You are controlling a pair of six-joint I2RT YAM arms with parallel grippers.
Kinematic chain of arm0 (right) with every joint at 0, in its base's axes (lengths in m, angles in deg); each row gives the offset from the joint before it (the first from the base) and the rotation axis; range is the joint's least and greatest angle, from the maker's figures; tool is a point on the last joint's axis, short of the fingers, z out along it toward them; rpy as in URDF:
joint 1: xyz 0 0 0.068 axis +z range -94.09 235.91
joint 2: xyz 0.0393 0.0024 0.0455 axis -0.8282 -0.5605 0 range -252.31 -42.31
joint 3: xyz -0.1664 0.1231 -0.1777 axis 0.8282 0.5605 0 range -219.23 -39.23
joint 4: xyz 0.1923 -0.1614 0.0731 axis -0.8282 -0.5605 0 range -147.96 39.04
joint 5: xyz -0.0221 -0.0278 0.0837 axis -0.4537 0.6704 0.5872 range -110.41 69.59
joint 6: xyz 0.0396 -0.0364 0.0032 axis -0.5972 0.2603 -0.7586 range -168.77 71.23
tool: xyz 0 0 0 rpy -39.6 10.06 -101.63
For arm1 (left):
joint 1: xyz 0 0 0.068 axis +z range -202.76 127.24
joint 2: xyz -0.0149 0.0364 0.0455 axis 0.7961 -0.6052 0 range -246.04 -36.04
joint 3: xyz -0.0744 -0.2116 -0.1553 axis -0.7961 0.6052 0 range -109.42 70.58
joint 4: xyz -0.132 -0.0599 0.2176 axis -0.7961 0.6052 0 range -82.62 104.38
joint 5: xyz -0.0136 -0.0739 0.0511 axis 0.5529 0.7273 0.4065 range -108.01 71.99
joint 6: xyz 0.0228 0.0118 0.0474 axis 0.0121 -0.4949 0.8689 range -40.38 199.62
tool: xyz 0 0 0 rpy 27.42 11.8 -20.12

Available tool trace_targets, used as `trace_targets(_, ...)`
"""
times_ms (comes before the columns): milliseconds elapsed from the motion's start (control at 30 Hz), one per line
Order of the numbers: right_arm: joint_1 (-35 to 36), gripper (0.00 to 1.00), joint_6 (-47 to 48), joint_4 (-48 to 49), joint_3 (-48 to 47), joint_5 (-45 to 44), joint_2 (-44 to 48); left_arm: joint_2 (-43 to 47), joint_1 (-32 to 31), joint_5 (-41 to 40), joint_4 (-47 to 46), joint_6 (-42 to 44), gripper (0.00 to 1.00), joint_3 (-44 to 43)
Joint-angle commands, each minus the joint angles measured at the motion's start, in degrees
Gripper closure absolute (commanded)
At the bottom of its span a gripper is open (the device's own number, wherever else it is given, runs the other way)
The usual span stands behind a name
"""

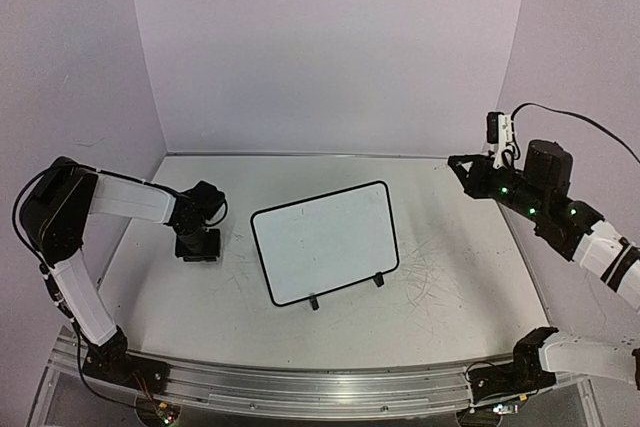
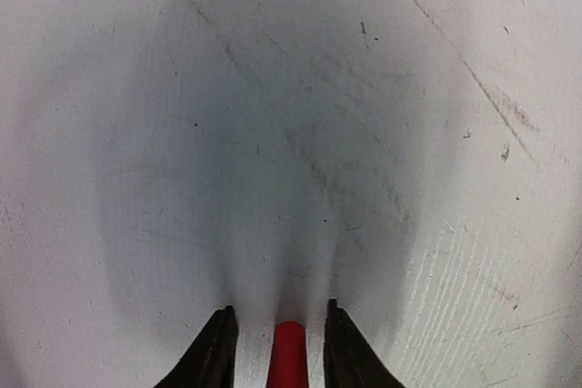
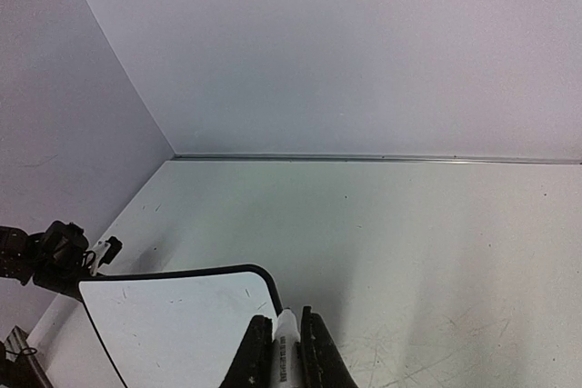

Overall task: Write a sentence on the whiteboard
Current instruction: Place the pen cap at the center of the board.

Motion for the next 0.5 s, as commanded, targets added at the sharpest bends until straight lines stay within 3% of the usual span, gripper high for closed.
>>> trace_targets(0,-0.16,1.00,-0.43,3.01,0.83,-1.71,1.23,2.81,-0.01,-2.39,4.30,1.24,0.57,-2.38)
trace_targets(167,-0.15,1.00,1.11,1.48,1.87,-5.84,2.23,9.54,0.01,-3.28,8.55,2.11,0.39,-6.54)
trace_targets(467,0.21,1.00,2.03,-1.76,3.09,-11.76,3.14,25.52,-0.05,2.12,9.60,3.27,0.20,-11.90)
